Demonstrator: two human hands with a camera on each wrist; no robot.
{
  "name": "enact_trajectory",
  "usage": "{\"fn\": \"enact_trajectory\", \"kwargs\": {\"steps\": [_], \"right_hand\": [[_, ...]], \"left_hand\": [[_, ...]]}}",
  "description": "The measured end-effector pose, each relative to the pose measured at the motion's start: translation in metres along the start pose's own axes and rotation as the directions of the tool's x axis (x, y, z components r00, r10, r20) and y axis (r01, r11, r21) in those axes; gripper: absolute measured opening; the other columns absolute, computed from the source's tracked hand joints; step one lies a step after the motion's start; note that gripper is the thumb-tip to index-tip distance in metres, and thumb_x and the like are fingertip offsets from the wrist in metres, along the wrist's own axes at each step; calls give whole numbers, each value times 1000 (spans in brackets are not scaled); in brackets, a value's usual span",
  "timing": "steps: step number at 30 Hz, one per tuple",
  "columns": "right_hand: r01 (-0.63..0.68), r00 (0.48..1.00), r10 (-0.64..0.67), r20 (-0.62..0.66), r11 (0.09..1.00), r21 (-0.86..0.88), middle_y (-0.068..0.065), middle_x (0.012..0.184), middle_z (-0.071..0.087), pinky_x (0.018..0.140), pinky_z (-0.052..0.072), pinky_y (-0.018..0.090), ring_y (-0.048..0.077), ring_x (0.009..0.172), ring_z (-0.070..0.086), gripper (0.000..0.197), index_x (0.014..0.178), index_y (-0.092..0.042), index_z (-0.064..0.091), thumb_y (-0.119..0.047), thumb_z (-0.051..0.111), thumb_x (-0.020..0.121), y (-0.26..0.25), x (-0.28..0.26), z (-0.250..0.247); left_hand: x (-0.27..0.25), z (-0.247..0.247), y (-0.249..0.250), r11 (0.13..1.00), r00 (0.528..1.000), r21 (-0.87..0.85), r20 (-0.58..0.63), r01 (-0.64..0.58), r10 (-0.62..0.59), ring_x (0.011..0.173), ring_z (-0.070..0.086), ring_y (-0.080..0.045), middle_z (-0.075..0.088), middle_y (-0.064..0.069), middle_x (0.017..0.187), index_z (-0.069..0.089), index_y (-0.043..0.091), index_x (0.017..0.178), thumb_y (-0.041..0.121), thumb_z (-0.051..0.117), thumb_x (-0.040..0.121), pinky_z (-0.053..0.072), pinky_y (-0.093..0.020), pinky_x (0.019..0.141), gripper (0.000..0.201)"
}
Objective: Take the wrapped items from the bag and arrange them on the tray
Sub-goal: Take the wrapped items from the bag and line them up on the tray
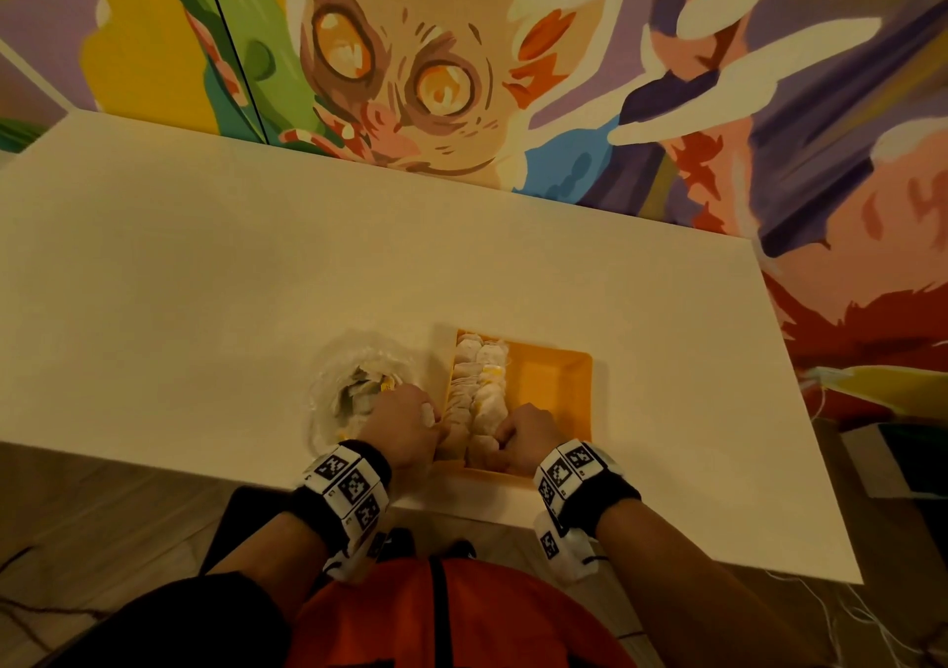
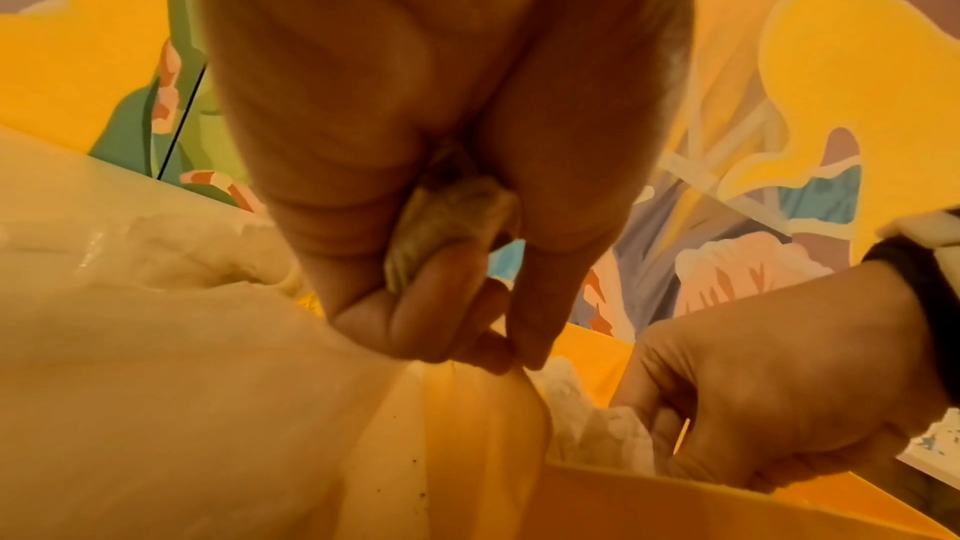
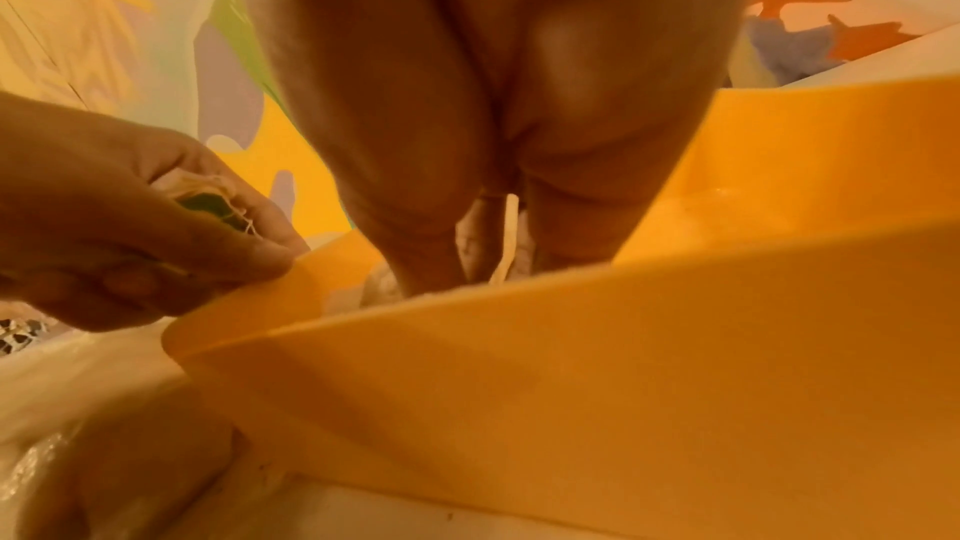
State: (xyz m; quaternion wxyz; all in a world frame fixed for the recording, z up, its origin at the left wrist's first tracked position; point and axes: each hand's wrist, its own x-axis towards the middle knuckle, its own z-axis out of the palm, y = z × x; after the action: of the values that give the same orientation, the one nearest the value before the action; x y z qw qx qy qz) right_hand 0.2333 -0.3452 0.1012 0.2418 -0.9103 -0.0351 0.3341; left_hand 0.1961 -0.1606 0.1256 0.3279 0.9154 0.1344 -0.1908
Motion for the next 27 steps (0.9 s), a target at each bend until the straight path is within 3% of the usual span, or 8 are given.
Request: {"fn": "enact_trajectory", "kwargs": {"steps": [2, 4, 8, 11, 14, 18, 22, 27], "right_hand": [[-2, 1000, 2, -12, 1000, -3, 16, 73, 67, 53, 39, 23, 28, 67, 62, 28, 82, 5, 73, -23, 71, 81, -1, 1, 4], [-8, 999, 7, -41, 1000, -12, 10, 65, 59, 47, 34, 22, 21, 61, 54, 30, 72, 5, 69, -24, 68, 82, -3, 0, 7], [-19, 997, 17, -71, 1000, -24, 5, 63, 53, 54, 37, 27, 19, 63, 50, 30, 59, -12, 53, -26, 67, 82, -5, -1, 9], [-60, 998, 57, -36, 994, -91, 7, 85, 64, 69, 49, 31, 23, 84, 63, 23, 77, -16, 54, -31, 71, 80, -10, -3, 5], [-94, 996, 94, -11, 989, -113, 9, 109, 66, 77, 50, 29, 25, 102, 63, 34, 100, -14, 55, -32, 76, 79, -14, -5, 1], [-118, 992, 116, -50, 992, -44, 12, 126, 58, 90, 47, 29, 30, 117, 56, 57, 128, -8, 46, -24, 74, 81, -15, -2, 4], [-152, 985, 155, -82, 987, 49, 11, 126, 56, 84, 46, 26, 30, 115, 57, 65, 131, -10, 44, -27, 77, 78, -12, 4, 9], [-149, 983, 150, -104, 989, 24, 11, 122, 59, 86, 50, 31, 30, 111, 59, 59, 122, -11, 49, -28, 78, 73, -12, 11, 10]], "left_hand": [[0, 1, 1, 1000, 1000, 27, 17, 2, -2, 91, 66, -20, 71, -7, 97, 73, 9, 93, 31, 72, 84, 53, -28, 75, 24], [0, 1, 0, 1000, 1000, 3, 21, 4, -4, 88, 66, -20, 71, -8, 95, 73, 9, 91, 29, 73, 83, 55, -29, 73, 22], [1, 3, -2, 999, 1000, -36, 18, 18, -17, 90, 66, -22, 68, -7, 93, 71, 11, 89, 25, 75, 81, 53, -28, 70, 16], [1, 4, -1, 999, 1000, -37, 27, 11, -10, 87, 66, -22, 68, -8, 88, 68, 14, 79, 23, 74, 81, 53, -28, 66, 12], [3, 4, 0, 1000, 999, -26, 48, 13, -12, 79, 65, -21, 66, -7, 80, 67, 11, 74, 18, 73, 81, 49, -22, 56, 11], [3, 5, 0, 1000, 999, -24, 51, 5, -4, 59, 52, -12, 52, 4, 60, 50, 21, 53, 12, 71, 80, 33, -12, 41, 35], [2, 3, 3, 1000, 998, 0, 63, 3, -3, 72, 58, -15, 60, 0, 74, 69, 8, 75, 9, 68, 80, 43, -22, 55, 5], [1, 3, 4, 1000, 998, -15, 55, 13, -12, 91, 64, -23, 68, -9, 96, 72, 4, 94, 6, 67, 81, 53, -28, 70, 15]]}}
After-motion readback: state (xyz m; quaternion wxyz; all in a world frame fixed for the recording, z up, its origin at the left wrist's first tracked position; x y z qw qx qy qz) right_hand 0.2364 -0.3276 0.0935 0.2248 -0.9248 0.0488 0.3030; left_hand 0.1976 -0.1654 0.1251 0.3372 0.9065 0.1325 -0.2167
